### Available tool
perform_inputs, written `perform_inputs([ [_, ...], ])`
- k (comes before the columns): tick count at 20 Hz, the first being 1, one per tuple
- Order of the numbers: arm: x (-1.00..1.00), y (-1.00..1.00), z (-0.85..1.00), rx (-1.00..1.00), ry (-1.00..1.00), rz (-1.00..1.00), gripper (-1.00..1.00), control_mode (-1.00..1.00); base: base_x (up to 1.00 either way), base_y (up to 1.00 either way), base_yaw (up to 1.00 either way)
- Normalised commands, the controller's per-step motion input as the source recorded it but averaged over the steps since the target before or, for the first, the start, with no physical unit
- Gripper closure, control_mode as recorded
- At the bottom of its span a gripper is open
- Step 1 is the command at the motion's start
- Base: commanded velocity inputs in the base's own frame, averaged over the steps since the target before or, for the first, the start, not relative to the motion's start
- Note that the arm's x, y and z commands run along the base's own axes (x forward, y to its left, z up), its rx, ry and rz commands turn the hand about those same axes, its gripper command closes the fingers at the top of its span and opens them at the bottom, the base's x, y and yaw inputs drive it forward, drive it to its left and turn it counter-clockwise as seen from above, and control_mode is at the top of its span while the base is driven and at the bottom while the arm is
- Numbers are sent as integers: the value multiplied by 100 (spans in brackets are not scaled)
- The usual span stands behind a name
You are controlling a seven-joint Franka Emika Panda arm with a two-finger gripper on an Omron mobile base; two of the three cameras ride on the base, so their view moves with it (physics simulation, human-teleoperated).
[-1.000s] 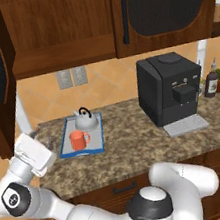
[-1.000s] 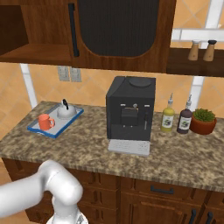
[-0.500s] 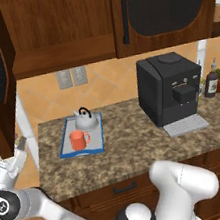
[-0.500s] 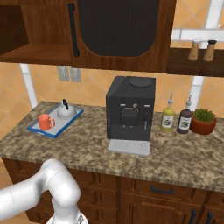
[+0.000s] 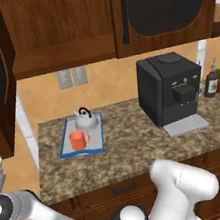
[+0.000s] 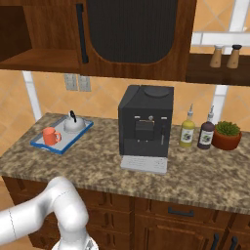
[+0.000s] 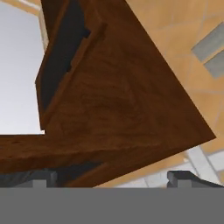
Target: Pick the kettle from the counter and place it on the tray. Then pick the mug from the cabinet and place it on the tray. Then close the cabinet doors.
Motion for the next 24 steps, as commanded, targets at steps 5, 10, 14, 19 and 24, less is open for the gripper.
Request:
perform_inputs([
  [5,-1,9,20,-12,12,-4,-100,-100,0,0,0],
  [10,0,7,21,-13,14,-4,-100,-100,0,0,0],
  [14,-13,0,45,-7,7,-5,-100,-100,0,0,0],
  [19,-21,-24,40,0,0,-5,-100,-100,0,0,0],
  [24,-30,-48,23,2,0,-1,-100,-100,0,0,0],
])
